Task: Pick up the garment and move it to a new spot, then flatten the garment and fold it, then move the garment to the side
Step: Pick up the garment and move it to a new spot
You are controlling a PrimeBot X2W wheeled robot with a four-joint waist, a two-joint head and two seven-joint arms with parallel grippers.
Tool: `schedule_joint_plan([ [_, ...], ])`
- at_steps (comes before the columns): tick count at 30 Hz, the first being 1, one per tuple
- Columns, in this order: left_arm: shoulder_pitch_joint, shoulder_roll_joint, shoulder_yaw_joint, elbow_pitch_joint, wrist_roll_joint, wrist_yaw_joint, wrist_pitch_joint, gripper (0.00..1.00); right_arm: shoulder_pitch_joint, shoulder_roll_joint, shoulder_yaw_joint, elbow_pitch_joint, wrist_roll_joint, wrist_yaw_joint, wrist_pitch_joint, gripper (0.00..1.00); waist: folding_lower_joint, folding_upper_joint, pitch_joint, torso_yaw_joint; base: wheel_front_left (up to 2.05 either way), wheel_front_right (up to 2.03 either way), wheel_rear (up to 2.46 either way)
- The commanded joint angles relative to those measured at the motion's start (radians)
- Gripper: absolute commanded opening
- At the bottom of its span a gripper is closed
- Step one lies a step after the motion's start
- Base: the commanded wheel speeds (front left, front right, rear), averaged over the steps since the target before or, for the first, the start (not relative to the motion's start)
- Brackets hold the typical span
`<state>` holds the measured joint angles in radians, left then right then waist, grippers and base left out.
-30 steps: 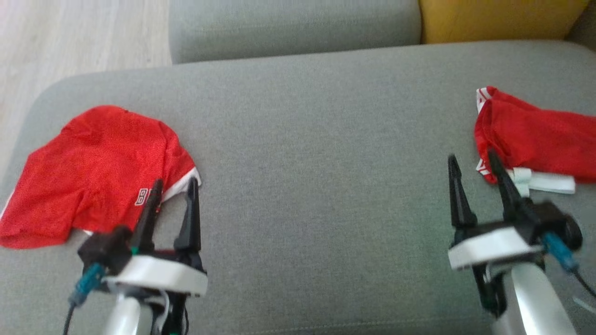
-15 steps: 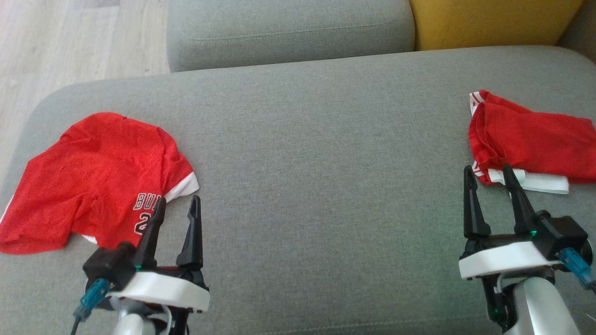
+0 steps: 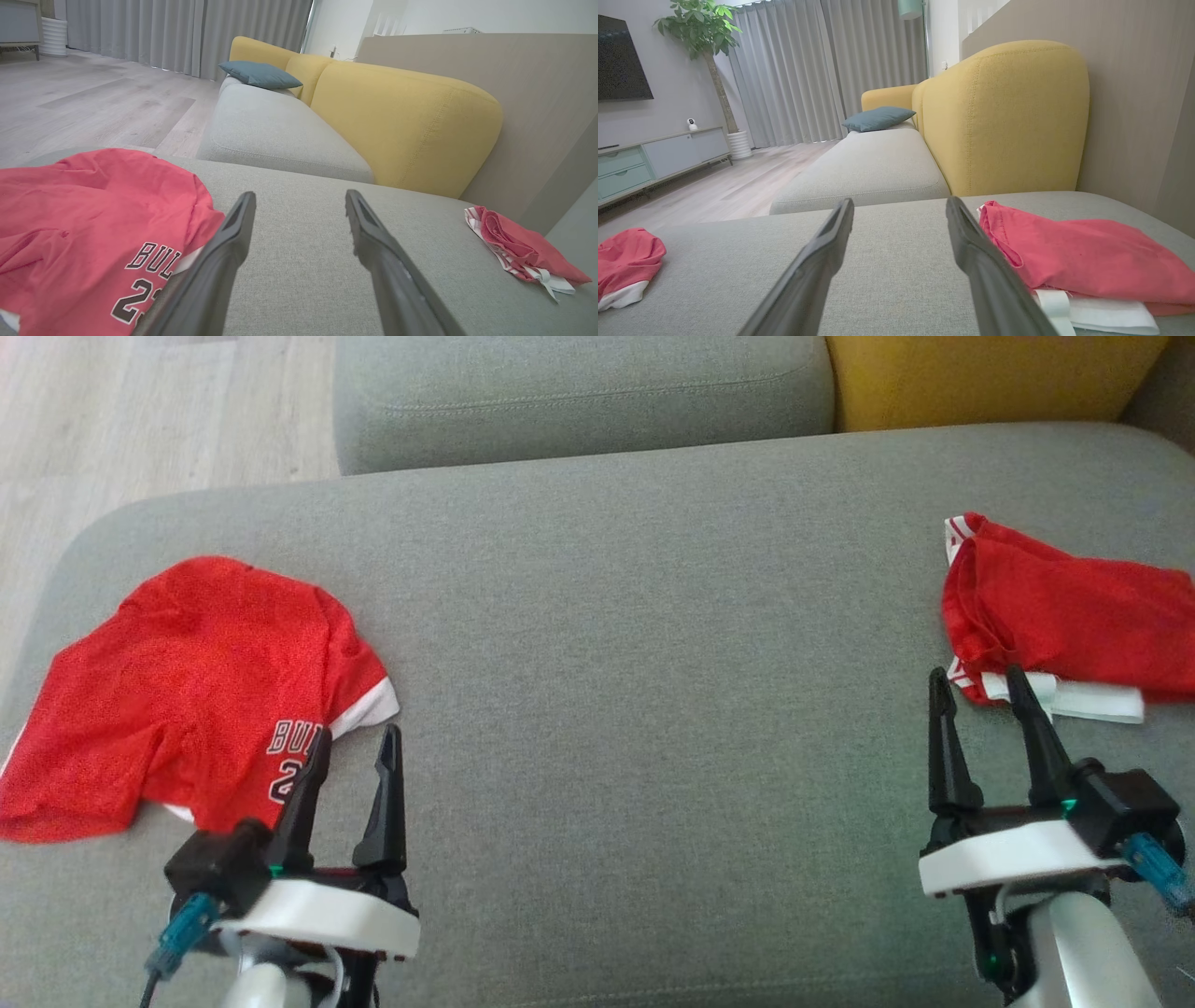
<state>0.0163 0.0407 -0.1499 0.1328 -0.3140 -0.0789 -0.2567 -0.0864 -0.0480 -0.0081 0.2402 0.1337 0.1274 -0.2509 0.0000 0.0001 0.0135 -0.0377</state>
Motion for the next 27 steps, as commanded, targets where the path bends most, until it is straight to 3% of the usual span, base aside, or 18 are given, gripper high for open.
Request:
schedule_joint_plan([
  [1, -0.044, 0.009, 0.03, -0.036, -0.002, 0.003, -0.005, 1.0, -0.011, -0.002, 0.027, -0.028, 0.007, 0.003, -0.011, 1.0, 0.0, -0.0001, 0.001, 0.001, 0.0, 0.0, 0.0],
  [14, -0.053, 0.009, 0.044, -0.033, 0.0, 0.008, -0.005, 1.0, -0.007, -0.002, 0.079, -0.016, 0.019, 0.003, -0.011, 1.0, 0.0, -0.0001, -0.004, 0.062, 0.0, 0.0, 0.0],
  [27, -0.056, 0.009, 0.104, -0.044, 0.009, 0.008, -0.005, 1.0, -0.007, -0.002, 0.145, -0.005, 0.033, 0.003, -0.011, 1.0, 0.0, -0.0001, -0.004, 0.281, 0.0, 0.0, 0.0],
])
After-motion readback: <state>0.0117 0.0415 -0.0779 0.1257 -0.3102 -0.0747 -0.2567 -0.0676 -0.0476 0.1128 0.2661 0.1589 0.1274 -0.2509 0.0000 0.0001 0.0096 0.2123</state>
